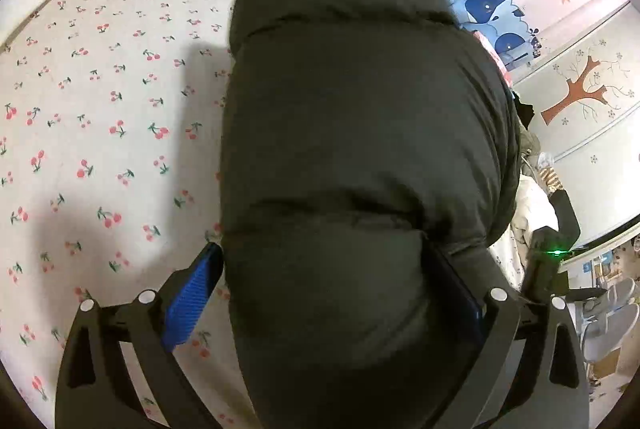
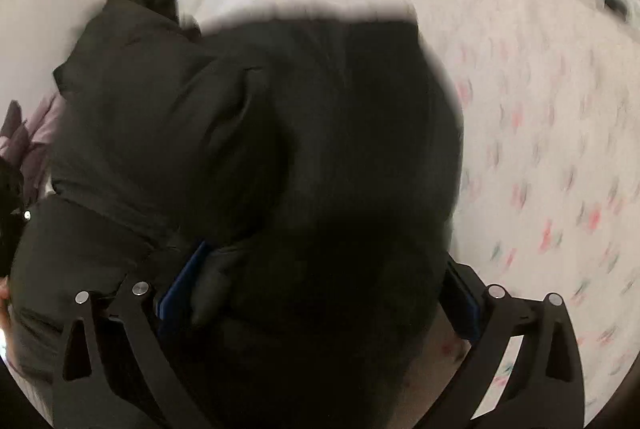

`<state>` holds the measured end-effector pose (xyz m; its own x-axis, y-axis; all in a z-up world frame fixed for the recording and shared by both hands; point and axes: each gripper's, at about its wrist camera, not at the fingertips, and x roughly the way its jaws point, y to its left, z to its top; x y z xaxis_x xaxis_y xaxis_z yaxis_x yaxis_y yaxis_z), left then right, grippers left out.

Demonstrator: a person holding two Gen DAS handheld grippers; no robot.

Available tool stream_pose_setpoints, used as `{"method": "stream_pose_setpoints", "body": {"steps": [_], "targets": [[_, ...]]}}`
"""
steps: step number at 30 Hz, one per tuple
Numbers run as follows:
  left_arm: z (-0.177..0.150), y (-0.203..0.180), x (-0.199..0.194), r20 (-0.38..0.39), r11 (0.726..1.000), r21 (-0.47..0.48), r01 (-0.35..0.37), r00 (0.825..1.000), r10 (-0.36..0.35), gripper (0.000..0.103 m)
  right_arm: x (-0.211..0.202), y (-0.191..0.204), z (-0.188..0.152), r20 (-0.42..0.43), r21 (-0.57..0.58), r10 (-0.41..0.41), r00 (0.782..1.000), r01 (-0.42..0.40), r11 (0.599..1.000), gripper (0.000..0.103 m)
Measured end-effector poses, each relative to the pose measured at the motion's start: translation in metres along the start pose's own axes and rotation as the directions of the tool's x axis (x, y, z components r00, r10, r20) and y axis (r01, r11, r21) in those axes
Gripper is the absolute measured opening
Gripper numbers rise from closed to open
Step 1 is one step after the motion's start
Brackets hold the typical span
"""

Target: Fold large clothes

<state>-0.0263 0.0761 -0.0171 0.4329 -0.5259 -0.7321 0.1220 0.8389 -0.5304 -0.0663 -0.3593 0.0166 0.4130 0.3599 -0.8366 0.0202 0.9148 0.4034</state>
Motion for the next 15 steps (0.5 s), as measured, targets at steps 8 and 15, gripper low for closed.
{"method": "stream_pose_setpoints", "body": {"steps": [8, 15], "targets": [[-0.022, -0.039, -0.046, 0.17, 0.983, 0.16, -0.087, 0.984, 0.059, 0.095, -0.014, 0.003, -0.065, -0.059, -0.107, -0.024, 0.998, 0.018, 0.994, 0.096], [-0.053, -0.057, -0.025, 0.128, 0.948, 0.258, -0.187, 0.979, 0.158, 0.096, -0.108, 0.042, -0.045, 0.201, -0.173, -0.055, 0.978, 0.09, 0.981, 0.096]]}}
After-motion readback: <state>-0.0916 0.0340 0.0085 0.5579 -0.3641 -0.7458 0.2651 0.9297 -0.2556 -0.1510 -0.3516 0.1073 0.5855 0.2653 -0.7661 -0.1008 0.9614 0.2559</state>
